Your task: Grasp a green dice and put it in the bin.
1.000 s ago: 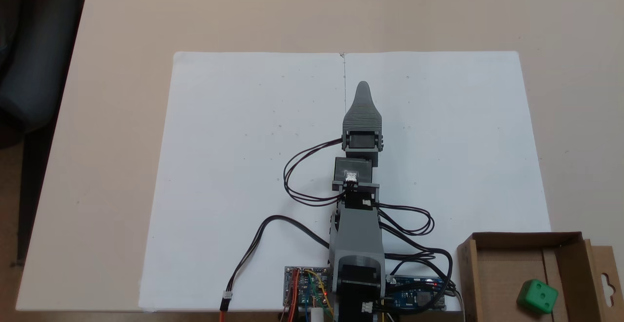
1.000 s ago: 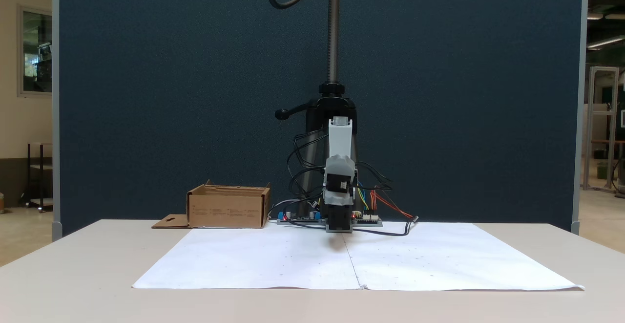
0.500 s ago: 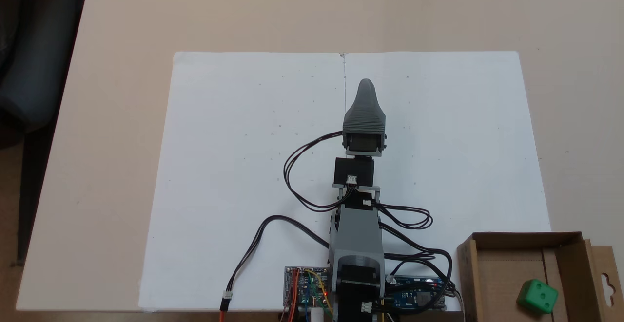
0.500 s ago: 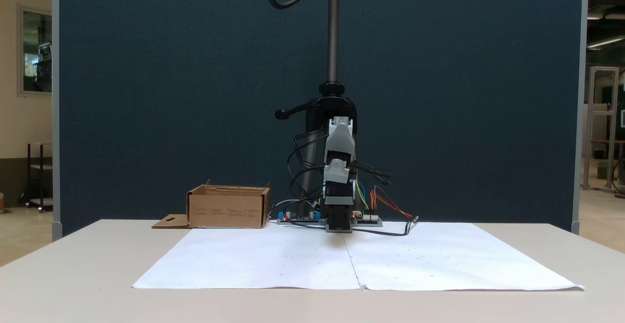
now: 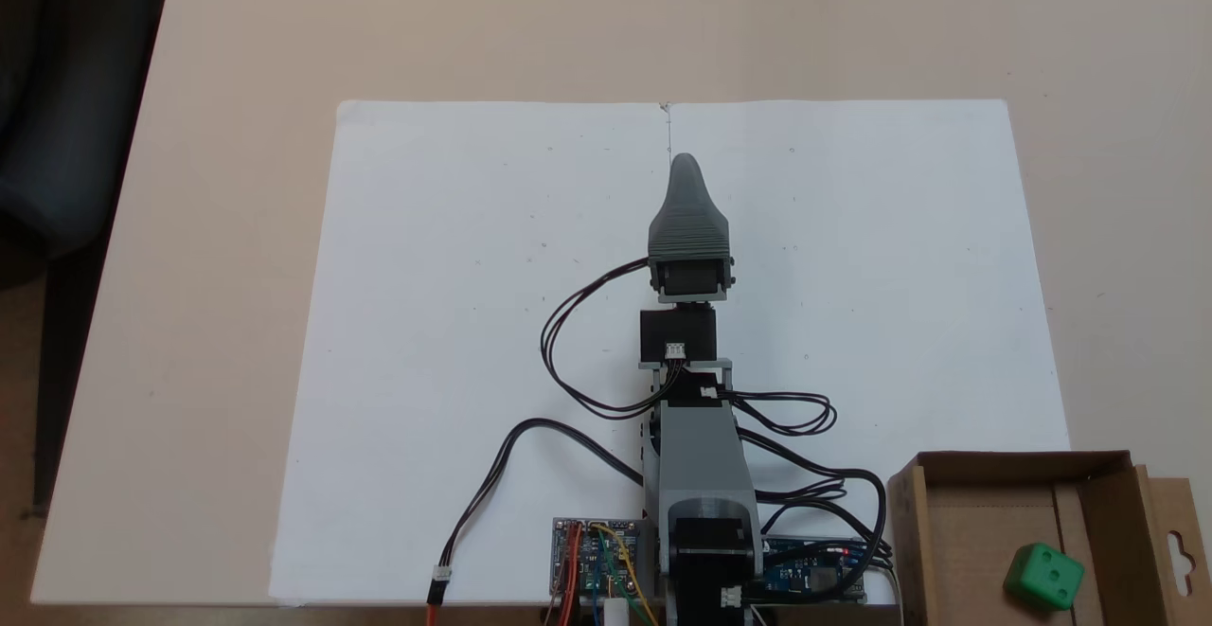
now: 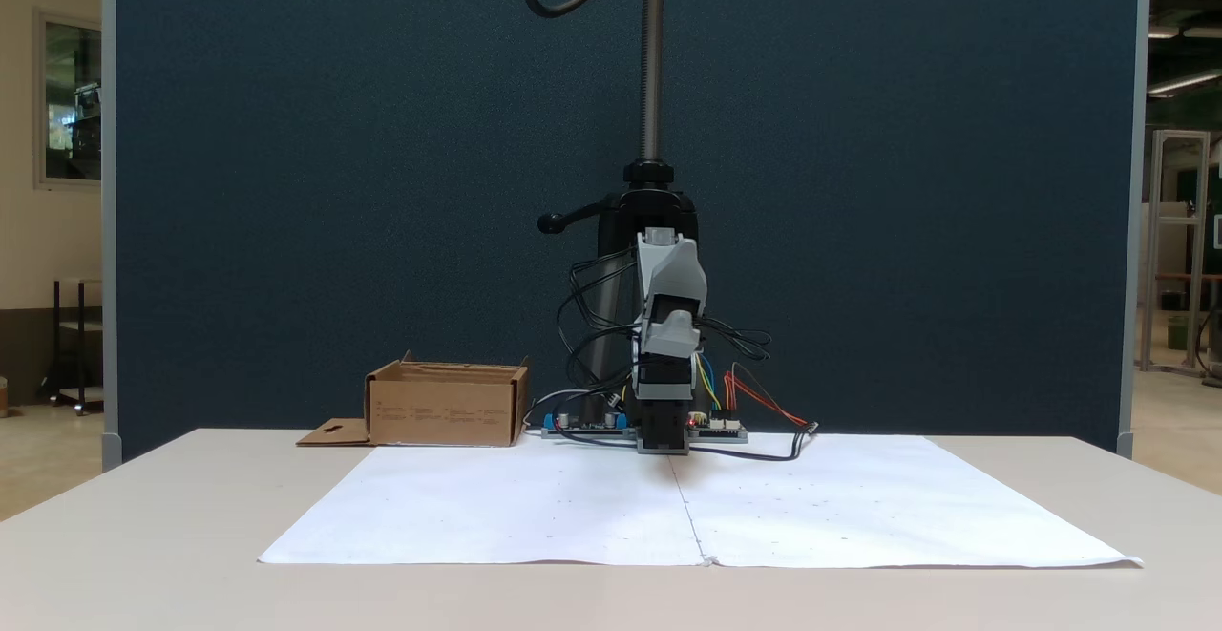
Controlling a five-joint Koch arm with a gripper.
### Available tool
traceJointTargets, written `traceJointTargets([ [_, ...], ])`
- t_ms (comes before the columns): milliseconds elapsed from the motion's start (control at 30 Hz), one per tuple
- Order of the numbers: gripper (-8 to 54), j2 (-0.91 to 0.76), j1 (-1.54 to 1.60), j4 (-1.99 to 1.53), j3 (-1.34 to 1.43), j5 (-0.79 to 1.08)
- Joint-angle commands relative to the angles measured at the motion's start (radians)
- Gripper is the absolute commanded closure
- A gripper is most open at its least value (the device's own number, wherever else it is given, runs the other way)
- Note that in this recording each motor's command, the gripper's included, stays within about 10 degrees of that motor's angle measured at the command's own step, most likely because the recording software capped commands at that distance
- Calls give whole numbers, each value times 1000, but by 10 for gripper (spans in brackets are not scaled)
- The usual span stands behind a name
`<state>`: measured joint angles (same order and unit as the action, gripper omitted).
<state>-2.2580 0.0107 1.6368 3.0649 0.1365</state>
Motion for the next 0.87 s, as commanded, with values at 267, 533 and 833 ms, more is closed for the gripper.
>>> traceJointTargets([
  [267,13,-114,-54,101,71,86],
  [533,11,-109,-37,81,69,80],
  [833,11,-107,-28,78,69,81],
])
